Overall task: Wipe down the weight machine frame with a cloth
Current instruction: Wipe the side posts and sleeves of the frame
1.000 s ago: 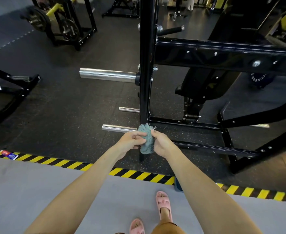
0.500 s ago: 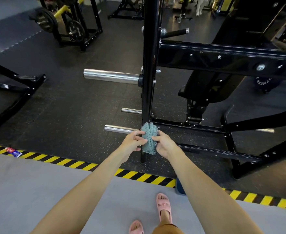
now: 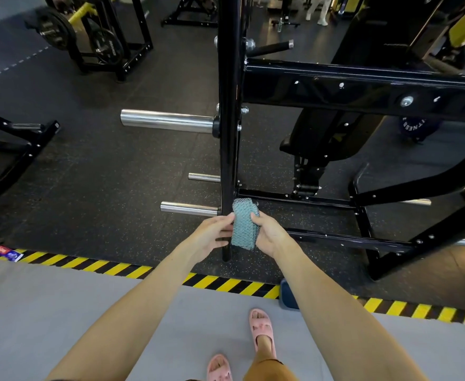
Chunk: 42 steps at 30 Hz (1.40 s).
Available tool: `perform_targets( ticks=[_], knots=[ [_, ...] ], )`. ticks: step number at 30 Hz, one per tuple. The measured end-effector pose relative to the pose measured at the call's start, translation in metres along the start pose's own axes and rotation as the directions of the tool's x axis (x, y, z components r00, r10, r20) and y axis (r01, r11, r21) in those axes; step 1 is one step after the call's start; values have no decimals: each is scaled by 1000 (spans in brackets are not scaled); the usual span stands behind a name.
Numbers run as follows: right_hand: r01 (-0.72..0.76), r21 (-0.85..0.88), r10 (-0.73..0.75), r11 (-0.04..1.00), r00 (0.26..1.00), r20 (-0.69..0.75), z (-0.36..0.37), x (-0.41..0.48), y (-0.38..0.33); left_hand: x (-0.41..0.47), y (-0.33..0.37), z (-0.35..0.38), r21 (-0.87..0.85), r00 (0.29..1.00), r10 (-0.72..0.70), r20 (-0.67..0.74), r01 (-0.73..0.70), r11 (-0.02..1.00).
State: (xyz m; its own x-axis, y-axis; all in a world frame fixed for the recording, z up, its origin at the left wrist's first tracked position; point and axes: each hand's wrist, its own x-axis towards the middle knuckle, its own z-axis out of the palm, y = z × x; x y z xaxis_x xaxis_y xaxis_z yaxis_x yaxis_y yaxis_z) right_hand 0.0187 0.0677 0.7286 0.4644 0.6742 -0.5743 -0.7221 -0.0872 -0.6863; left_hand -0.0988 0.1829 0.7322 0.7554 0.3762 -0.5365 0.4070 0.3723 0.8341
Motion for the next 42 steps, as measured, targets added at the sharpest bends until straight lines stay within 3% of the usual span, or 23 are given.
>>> perform_targets(
  ticks=[4,7,11,13,16,19,21,23,25,26,28,29,30,31,32,35,37,38,39,42],
  knots=[
    [-27,-1,27,1000,999,21,0,-1,-1,6,-4,15,32,998,65,9,-65,997],
    [52,-172,-65,984,995,-72,-4,8,-7,10,-4,18,71,997,67,42,-70,995],
    [66,-237,-94,969,990,-109,-8,22,-24,24,-2,11,-125,994,71,81,-61,990],
    [48,-221,-80,974,987,-141,-8,32,-30,34,1,21,-166,998,64,22,-59,984],
    [-19,-191,-40,981,953,-301,-13,61,-36,56,7,49,-228,993,7,-117,-34,973],
    [-134,-390,-27,911,925,-380,-17,91,-48,89,10,61,-333,930,-198,-309,89,939],
    [-176,-521,-24,835,935,-354,-24,110,-56,108,14,57,-181,856,-176,-486,99,979],
    [-179,-612,-24,770,951,-307,-33,128,-68,126,23,51,194,770,52,-636,94,976],
    [-196,-654,18,731,963,-270,-42,146,-81,139,38,46,553,598,449,-664,-13,833],
    [-203,-654,37,728,965,-259,-47,154,-87,148,47,42,716,438,675,-593,-97,692],
    [-235,-638,82,733,962,-260,-51,167,-93,165,71,35,960,50,975,-218,-168,223],
    [-245,-633,99,734,961,-257,-51,174,-96,174,85,30,992,-77,996,34,-116,-43],
    [-257,-638,114,726,960,-256,-51,182,-96,184,97,25,963,-121,956,268,-3,-271],
    [-266,-649,126,713,959,-254,-50,190,-97,193,107,21,889,-62,891,449,128,-439],
    [-255,-661,124,706,963,-239,-50,199,-98,200,113,20,802,67,833,549,236,-548],
    [-115,-637,18,762,987,-157,-50,226,-94,220,91,11,602,483,684,546,342,-722],
    [34,-645,-103,764,992,-69,-50,249,-86,224,60,3,495,632,567,529,313,-810],
    [97,-637,-147,765,989,-27,-48,258,-81,223,49,-3,408,667,495,558,299,-863],
    [155,-612,-182,776,983,18,-44,268,-77,223,45,-9,331,656,451,605,308,-892],
    [240,-443,-195,864,970,147,-27,291,-70,224,63,-14,281,497,542,677,506,-815]
  ],
)
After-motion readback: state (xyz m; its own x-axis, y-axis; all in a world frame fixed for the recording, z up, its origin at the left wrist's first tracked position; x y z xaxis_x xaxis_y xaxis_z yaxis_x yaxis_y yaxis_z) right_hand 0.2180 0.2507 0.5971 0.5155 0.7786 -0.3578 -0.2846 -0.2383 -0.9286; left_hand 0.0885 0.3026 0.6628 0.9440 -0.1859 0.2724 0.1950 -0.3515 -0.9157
